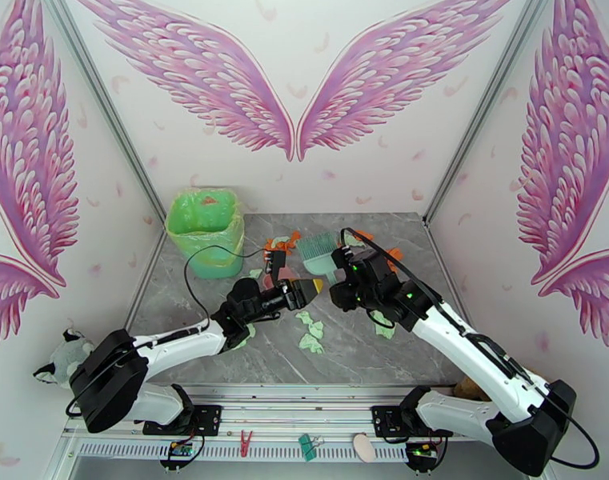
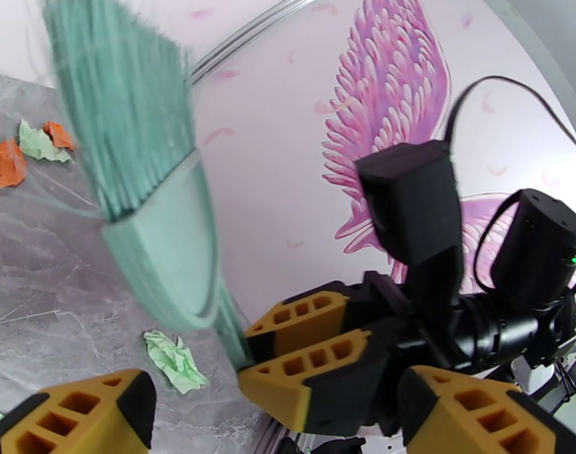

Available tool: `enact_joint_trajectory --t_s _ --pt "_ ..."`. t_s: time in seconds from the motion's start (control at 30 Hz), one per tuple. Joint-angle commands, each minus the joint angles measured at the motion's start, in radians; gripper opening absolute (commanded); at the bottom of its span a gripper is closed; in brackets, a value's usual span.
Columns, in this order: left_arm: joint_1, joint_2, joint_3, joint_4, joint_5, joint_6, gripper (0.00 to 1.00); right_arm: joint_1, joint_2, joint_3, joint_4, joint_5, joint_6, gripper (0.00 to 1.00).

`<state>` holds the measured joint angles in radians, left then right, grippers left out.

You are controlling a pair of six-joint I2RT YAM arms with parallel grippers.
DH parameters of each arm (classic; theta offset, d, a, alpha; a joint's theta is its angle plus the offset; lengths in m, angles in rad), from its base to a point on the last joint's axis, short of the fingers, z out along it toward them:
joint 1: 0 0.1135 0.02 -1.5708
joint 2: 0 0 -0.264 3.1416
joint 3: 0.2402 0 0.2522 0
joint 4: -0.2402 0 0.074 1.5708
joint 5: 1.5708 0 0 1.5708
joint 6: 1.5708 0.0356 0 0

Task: Sweep away the paper scraps from the table

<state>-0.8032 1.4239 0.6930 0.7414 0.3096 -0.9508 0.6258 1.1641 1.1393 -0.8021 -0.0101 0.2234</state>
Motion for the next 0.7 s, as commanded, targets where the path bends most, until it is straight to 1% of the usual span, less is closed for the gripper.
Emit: enact_joint_trajectory --t_s 0.0,0.33,0.47,0.57,0.67 --pt "0.001 0.003 0.032 -0.024 -0.028 0.024 0.87 0.018 -0.025 0.044 -0.013 0.015 0.018 0.25" --pt "0.033 -0.022 0.123 -0.187 -0.035 0.097 0.84 0.049 -0.021 0.058 -0.033 0.015 0.027 0.26" --pt "0.039 -0.016 0.134 -0.194 -0.044 0.1 0.81 0.061 -0.017 0.054 -0.029 0.019 0.032 0.26" --pt "0.041 -0.011 0.138 -0.192 -0.045 0.099 0.75 0.068 -0.018 0.055 -0.03 0.025 0.034 0.26" --pt "0.04 -0.005 0.141 -0.191 -0.043 0.098 0.64 0.074 -0.016 0.056 -0.029 0.031 0.035 0.26"
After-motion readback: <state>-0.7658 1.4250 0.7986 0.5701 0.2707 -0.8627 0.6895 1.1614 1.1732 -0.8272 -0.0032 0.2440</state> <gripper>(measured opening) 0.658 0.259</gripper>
